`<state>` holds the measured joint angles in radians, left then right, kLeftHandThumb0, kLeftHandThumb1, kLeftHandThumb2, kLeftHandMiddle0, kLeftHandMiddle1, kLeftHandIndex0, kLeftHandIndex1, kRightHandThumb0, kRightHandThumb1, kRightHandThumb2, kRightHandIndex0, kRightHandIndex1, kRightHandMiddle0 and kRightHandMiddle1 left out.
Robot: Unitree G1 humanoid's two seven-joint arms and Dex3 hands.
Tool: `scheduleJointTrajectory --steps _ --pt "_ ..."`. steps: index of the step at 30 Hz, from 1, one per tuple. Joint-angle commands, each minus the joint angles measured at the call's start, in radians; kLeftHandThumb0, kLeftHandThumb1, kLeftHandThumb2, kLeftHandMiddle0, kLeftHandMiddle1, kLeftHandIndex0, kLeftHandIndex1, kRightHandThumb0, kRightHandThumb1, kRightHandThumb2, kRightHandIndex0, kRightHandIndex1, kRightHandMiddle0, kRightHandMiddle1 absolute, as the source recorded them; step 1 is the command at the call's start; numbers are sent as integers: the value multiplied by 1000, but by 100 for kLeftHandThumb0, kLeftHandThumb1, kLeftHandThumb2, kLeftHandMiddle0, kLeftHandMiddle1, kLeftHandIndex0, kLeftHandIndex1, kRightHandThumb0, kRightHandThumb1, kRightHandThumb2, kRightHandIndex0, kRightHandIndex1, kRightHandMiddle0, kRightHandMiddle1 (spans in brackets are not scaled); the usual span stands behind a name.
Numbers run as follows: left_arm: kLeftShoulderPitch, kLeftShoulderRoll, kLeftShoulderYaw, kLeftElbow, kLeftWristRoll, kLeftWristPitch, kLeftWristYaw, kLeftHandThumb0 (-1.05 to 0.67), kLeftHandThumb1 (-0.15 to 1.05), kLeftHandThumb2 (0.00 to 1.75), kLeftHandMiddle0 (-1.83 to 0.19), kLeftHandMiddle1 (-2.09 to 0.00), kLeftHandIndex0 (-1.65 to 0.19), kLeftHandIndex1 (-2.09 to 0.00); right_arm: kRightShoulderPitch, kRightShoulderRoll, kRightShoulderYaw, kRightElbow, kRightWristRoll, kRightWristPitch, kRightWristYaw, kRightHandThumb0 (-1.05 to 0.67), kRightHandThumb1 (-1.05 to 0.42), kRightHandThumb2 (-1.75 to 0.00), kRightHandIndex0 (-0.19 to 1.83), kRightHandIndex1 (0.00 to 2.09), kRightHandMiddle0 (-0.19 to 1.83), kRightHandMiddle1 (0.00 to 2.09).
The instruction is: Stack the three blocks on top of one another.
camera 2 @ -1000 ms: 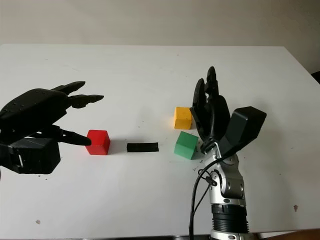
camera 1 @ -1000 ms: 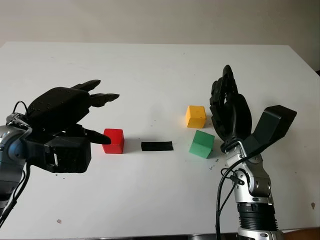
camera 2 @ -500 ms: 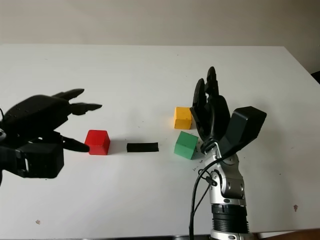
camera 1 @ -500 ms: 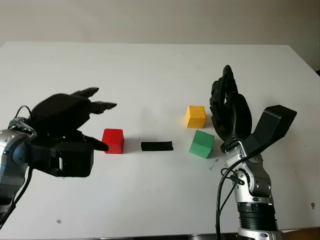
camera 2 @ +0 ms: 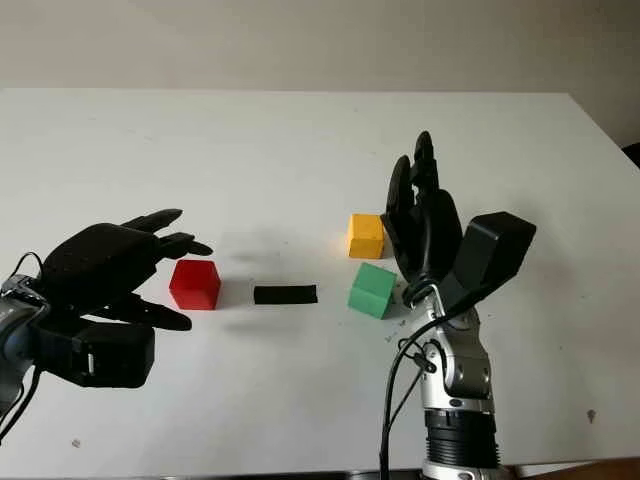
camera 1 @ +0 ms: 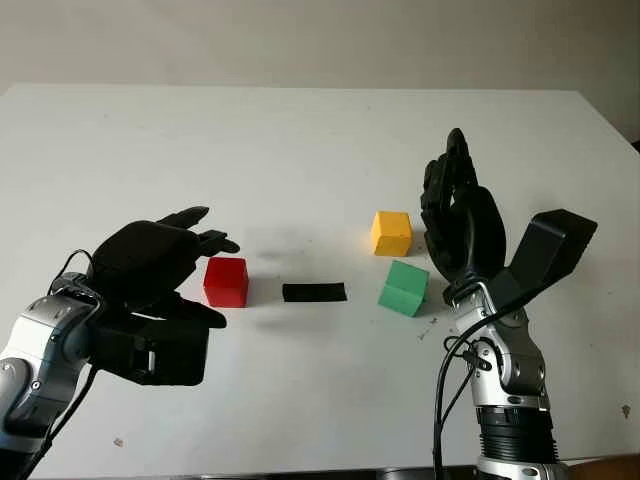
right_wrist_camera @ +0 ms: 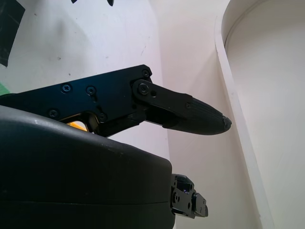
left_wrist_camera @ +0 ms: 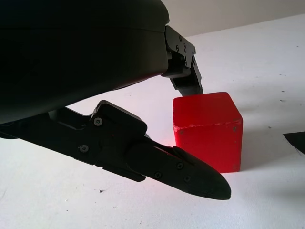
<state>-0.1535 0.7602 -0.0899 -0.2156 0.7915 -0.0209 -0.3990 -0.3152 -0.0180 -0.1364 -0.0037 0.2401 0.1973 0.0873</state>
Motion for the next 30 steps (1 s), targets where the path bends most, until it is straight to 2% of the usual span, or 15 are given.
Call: scheduleJointTrajectory --steps 1,9,14,17,22,30 --pt "5 -7 -7 1 5 3 6 -73 94 5 -10 -5 -2 -100 1 -9 -4 -16 7 -4 6 -63 -105 -69 -19 0 -19 0" --pt "-5 3 -27 51 51 -28 65 -64 95 6 -15 -7 -8 -108 3 -11 -7 -17 7 -4 11 -63 -105 -69 -19 0 -19 0" --pt "-4 7 -27 79 70 -71 127 -45 104 10 -20 -7 -6 -140 4 -15 -6 -12 3 -11 18 -63 -105 -69 -19 0 -19 0" --pt "-1 9 -21 98 64 -105 168 -41 105 14 -24 -7 -4 -152 3 -9 -8 -14 6 -6 11 -63 -105 -68 -19 0 -19 0" --pt "0 1 -9 102 23 -120 169 -41 105 15 -25 -7 -4 -154 4 -12 -6 -12 1 -11 12 -63 -105 -68 -19 0 -19 0" --pt "-9 -9 17 110 -175 -135 94 -44 105 15 -26 -6 -11 -141 4 -13 -6 -11 1 -7 18 -61 -105 -68 -19 0 -19 0"
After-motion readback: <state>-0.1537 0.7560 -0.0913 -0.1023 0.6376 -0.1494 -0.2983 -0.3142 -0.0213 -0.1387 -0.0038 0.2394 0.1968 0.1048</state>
